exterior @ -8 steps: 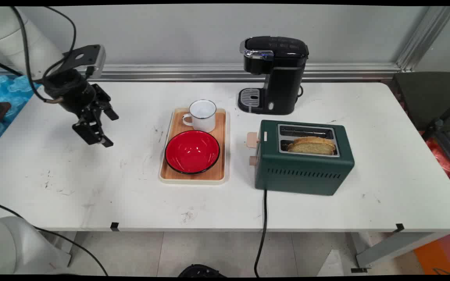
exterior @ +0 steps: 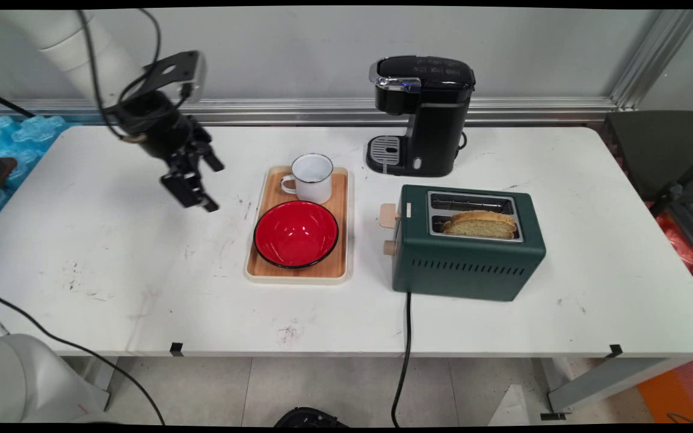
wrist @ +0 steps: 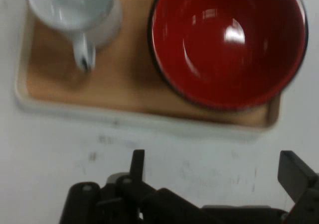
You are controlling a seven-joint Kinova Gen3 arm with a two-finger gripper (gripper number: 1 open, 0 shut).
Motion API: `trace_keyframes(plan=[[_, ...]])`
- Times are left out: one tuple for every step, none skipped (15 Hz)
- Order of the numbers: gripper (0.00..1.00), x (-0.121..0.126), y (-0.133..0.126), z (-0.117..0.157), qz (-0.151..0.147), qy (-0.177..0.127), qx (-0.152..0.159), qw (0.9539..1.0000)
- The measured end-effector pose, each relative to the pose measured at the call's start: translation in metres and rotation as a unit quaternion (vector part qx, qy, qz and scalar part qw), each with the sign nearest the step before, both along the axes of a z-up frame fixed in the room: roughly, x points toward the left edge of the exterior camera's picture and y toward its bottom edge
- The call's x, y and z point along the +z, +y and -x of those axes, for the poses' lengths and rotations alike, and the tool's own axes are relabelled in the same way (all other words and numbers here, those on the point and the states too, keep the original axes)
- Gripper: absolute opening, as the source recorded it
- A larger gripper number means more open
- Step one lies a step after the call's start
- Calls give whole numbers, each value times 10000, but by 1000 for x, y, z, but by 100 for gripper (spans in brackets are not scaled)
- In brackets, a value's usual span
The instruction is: Press the toaster switch
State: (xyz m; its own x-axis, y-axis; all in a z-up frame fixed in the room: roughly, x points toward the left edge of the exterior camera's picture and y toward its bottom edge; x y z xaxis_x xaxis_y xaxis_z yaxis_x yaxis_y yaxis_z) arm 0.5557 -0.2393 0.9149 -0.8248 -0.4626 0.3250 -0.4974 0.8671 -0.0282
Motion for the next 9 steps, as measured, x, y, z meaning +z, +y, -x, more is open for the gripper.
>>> trace_keyframes(plan=[[100, 2, -6, 9, 37, 65, -19, 10000], [100, 4, -12, 19, 75, 130, -40, 9999], [100, 5, -17, 27, 108, 194, -51, 9997], [0, 6, -22, 37, 145, 275, -59, 9995], [0, 7, -27, 47, 189, 354, -65, 9992], [0, 8, -33, 56, 232, 428, -73, 9988], [0, 9, -37, 64, 264, 488, -82, 9984], [0, 10, -39, 69, 286, 531, -85, 9981], [0, 10, -43, 77, 314, 594, -89, 9977]])
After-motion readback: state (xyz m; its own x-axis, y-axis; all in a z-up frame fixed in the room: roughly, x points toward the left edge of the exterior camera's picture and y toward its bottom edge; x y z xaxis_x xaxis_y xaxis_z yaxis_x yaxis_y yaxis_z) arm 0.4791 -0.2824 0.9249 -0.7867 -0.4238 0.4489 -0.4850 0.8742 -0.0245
